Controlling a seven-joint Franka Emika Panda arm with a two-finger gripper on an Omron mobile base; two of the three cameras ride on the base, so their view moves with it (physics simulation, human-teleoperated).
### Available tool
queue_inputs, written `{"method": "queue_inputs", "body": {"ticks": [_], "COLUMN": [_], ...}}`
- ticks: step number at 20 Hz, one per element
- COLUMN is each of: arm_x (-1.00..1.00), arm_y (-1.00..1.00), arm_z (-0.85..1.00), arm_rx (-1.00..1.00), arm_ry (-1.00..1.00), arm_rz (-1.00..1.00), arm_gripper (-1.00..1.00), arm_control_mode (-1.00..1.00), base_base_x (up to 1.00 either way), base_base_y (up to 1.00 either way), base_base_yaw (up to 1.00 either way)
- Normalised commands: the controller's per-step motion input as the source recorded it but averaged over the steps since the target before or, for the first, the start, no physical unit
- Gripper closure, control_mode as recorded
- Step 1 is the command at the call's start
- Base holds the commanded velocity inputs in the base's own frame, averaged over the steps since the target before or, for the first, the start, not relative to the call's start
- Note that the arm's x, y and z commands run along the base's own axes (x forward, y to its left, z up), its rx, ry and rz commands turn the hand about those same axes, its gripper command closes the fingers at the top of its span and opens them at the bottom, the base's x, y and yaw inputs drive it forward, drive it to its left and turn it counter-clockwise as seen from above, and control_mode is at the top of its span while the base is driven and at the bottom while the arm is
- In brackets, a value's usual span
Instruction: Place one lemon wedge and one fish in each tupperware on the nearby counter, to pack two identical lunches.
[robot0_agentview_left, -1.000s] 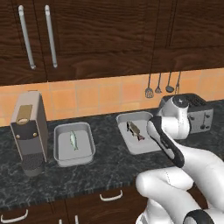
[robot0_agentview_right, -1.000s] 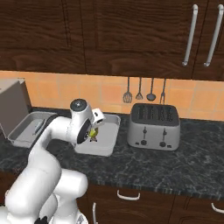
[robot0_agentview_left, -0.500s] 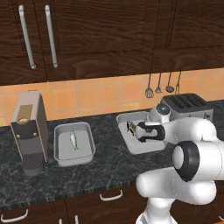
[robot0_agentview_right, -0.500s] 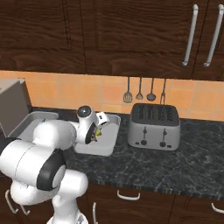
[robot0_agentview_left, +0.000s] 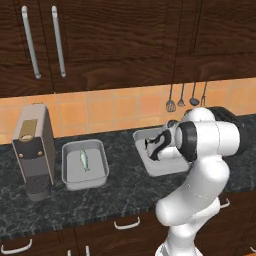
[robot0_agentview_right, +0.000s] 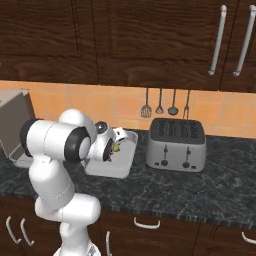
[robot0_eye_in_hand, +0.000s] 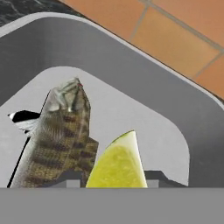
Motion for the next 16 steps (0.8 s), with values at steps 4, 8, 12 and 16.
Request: {"method": "queue_inputs", "body": {"ticks": [4,8,12,16], "arm_x": [0.00,-0.45,-0.90,-0.82], "arm_y": [0.00,0.00,0.04,0.20], "arm_z": [0.09,0.67,1.00,1.00], "arm_rx": [0.00,0.00,0.00,0.01], "arm_ry": [0.00,-0.06,-0.04,0.00], "arm_rz": [-0.01,-0.01,0.00,0.00], "arm_gripper": [-1.00,-1.00,-1.00,-1.00], "arm_control_mode": [-1.00,-1.00,-1.00,-1.00], "base_base_x": [0.00,0.00,0.00,0.00], "base_base_y": [0.00,0.00,0.00,0.00], "base_base_yaw": [0.00,0.00,0.00,0.00]}}
